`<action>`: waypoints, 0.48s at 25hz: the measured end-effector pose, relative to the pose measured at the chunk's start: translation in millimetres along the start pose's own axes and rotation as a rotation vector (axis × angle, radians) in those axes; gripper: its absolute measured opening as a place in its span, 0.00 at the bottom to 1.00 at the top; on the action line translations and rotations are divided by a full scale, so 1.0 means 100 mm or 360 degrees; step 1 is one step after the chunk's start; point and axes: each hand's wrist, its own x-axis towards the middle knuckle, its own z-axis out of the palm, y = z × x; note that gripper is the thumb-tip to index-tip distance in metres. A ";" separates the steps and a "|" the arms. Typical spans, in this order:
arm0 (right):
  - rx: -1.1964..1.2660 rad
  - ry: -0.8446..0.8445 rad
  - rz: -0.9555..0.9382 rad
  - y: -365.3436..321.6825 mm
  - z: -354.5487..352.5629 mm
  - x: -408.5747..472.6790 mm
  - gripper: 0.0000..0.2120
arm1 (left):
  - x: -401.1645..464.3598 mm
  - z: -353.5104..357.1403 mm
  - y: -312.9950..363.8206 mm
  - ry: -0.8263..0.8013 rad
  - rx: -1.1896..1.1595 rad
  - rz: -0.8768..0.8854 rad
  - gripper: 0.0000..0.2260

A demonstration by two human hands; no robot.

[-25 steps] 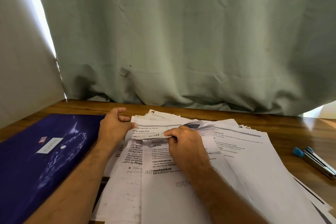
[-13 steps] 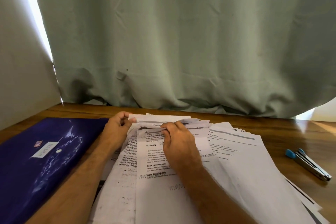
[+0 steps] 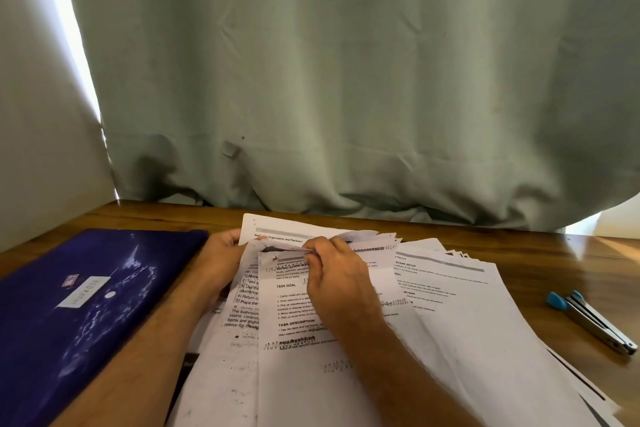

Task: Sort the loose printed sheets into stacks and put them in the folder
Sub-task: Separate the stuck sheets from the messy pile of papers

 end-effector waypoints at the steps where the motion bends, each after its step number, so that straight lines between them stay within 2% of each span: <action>1: -0.0007 -0.0003 0.0005 0.00 0.02 0.01 0.17 | 0.00 0.00 0.00 0.0003 0.0032 -0.0014 0.04; 5: -0.0053 -0.0002 0.0027 0.01 0.05 0.05 0.15 | -0.03 0.05 0.08 0.0177 -0.0158 0.0079 0.04; 12: -0.0039 -0.0054 0.0048 0.05 0.12 0.03 0.15 | -0.20 0.01 0.49 0.0513 -0.0160 0.0613 0.02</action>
